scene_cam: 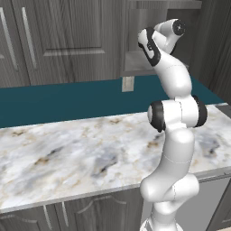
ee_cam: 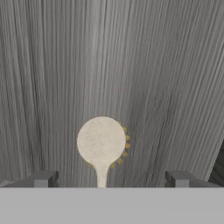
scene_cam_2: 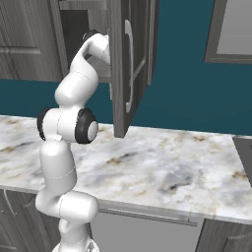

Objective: Pick up the bar soap and dish brush from the sink, and place them back in the cabinet, and close the cabinet door.

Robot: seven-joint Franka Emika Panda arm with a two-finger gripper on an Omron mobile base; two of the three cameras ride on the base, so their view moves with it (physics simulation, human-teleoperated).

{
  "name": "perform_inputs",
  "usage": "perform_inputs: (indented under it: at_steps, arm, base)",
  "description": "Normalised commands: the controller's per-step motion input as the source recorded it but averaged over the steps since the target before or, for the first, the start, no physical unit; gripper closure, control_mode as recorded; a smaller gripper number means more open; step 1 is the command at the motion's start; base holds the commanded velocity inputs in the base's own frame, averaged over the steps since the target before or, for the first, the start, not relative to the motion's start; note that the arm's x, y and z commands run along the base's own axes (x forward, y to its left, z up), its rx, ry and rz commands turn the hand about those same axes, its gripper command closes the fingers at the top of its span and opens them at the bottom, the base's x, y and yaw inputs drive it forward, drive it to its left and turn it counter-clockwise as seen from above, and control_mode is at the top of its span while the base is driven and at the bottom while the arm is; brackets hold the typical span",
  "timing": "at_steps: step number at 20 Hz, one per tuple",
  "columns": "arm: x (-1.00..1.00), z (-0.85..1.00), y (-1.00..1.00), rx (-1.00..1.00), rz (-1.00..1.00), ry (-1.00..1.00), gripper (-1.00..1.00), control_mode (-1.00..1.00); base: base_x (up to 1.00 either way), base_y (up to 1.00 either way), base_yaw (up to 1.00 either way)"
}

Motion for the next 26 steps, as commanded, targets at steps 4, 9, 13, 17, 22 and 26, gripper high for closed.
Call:
perform_inputs:
  at_steps: [4, 9, 13, 17, 22, 26]
  arm:
    - [0.0, 0.0, 0.0, 0.0, 0.0, 0.0, -1.0, -1.0]
    - [0.0, 0.0, 0.0, 0.0, 0.0, 0.0, -1.0, -1.0]
    - [0.0, 0.0, 0.0, 0.0, 0.0, 0.0, -1.0, -1.0]
    - [-0.06, 0.0, 0.0, 0.0, -0.01, -0.03, -1.0, -1.0]
    - [-0.11, -0.01, 0.0, 0.0, -0.02, -0.03, -1.0, -1.0]
    - [-0.05, -0.07, 0.05, 0.0, -0.04, -0.02, -1.0, -1.0]
  base:
    - [0.0, 0.0, 0.0]
    - [0.0, 0.0, 0.0]
    - [0.0, 0.0, 0.0]
    - [0.0, 0.0, 0.0]
    - [0.0, 0.0, 0.0]
    - [0.0, 0.0, 0.0]
